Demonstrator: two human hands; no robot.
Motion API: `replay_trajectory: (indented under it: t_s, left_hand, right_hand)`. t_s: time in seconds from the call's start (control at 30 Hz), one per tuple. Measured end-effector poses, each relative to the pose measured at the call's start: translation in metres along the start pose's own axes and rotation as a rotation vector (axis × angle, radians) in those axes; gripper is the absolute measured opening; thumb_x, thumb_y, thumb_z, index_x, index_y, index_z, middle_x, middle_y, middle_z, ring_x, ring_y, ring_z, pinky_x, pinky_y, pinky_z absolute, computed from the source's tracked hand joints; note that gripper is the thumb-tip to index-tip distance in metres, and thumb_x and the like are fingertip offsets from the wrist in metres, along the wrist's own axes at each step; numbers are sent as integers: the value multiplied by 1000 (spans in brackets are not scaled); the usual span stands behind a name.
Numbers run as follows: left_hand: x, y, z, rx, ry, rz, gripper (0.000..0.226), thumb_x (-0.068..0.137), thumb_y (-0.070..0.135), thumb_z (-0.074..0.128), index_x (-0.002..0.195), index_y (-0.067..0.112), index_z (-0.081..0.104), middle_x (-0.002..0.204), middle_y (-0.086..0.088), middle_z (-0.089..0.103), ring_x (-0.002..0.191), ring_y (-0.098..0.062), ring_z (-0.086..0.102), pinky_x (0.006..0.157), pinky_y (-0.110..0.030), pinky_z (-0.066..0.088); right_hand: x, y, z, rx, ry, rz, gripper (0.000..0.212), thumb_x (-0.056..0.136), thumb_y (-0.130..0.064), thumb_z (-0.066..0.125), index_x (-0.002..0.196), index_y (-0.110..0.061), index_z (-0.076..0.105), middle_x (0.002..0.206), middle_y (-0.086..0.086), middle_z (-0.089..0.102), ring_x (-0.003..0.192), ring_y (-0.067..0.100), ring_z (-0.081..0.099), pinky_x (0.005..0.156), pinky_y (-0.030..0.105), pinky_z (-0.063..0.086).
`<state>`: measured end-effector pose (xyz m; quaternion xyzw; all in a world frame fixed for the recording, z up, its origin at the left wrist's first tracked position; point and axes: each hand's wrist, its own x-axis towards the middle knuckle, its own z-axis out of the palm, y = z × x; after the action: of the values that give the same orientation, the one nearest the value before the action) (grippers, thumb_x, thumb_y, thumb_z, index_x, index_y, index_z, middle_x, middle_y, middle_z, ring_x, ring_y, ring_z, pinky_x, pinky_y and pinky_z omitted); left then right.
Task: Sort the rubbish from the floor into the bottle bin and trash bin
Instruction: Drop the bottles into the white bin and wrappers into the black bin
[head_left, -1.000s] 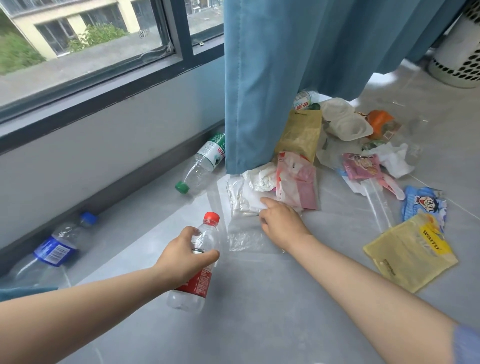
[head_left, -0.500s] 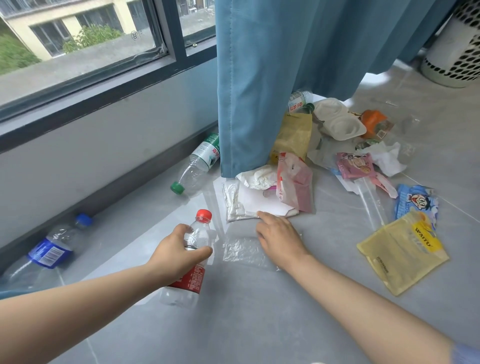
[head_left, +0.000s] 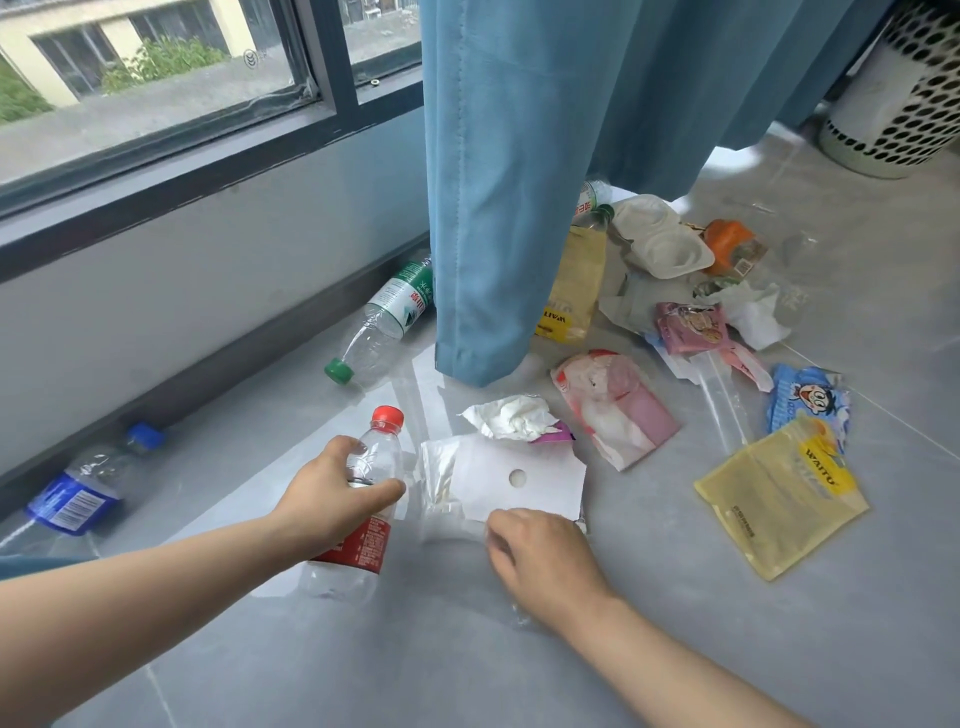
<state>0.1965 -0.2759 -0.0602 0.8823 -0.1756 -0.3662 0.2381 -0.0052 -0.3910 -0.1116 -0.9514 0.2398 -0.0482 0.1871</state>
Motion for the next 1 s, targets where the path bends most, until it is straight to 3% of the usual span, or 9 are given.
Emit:
replay_trajectory:
  t_s: [0.13, 0.23, 0.3, 0.43, 0.57, 0.7, 0.8, 0.9, 1.0]
  left_hand:
    - [-2, 1, 0, -4, -4, -1, 55, 78, 37, 72, 125, 26, 45, 100, -2, 60, 79, -14, 60, 57, -25, 43]
    - [-2, 3, -2, -19, 0, -1, 56, 78, 37, 73, 125, 25, 45, 98, -2, 61, 78, -13, 60, 57, -24, 42]
    - [-1, 4, -4, -27, 2, -3, 56, 77, 37, 73, 125, 25, 45, 97, -1, 61, 77, -13, 61, 57, -24, 43]
    - [-1, 4, -7, -39, -1, -7, 63, 71, 41, 74, 124, 26, 46, 98, -2, 62, 77, -12, 60, 56, -23, 42]
    - [-1, 3, -7, -51, 1, -6, 56, 75, 37, 74, 122, 25, 46, 92, 5, 59, 78, -11, 60, 58, -24, 43]
    - [0, 2, -6, -37, 12, -5, 52, 78, 35, 73, 121, 26, 46, 91, 7, 58, 77, -10, 59, 57, -23, 42]
    - [-1, 3, -5, -33, 14, -6, 52, 78, 36, 73, 122, 25, 46, 90, 6, 59, 76, -9, 59, 56, -23, 41]
    - [-1, 4, -5, -23, 12, -3, 52, 78, 36, 73, 121, 26, 46, 90, 7, 58, 76, -9, 59, 56, -23, 41]
    - [-1, 4, -5, -19, 5, -1, 52, 78, 37, 73, 121, 26, 45, 91, 5, 59, 77, -12, 60, 57, -23, 42]
  right_hand:
    - [12, -3, -13, 110, -66, 15, 12, 84, -22, 49, 76, -17, 57, 77, -1, 61, 75, 24, 58, 57, 31, 41]
    - [23, 1, -21, 126, -29, 29, 11, 87, -19, 54, 83, -13, 63, 104, 1, 65, 99, 25, 59, 76, 36, 51]
    - [32, 6, -25, 116, -64, 57, 14, 89, -17, 54, 91, -11, 66, 129, 4, 58, 121, 23, 52, 90, 35, 48]
    - [47, 19, -21, 59, -212, 50, 19, 92, -18, 50, 99, -10, 66, 155, 9, 28, 146, 21, 20, 112, 29, 26]
    - [58, 25, -17, -1, -238, 6, 17, 89, -21, 53, 94, -14, 68, 160, 11, 10, 149, 24, 4, 120, 36, 7]
    - [74, 28, -20, -12, -290, 25, 17, 81, -25, 63, 97, -19, 64, 154, 8, 26, 141, 25, 24, 116, 34, 16]
    - [78, 27, -22, 0, -328, 77, 57, 72, -30, 74, 121, -16, 49, 139, 4, 40, 131, 25, 35, 110, 35, 26]
    - [76, 23, -20, -93, -349, 134, 98, 64, -44, 80, 141, -15, 27, 138, 5, 43, 129, 26, 40, 108, 37, 30]
    - [72, 21, -16, -102, -362, 190, 104, 58, -51, 82, 139, -14, 29, 135, 5, 44, 127, 25, 40, 106, 37, 34]
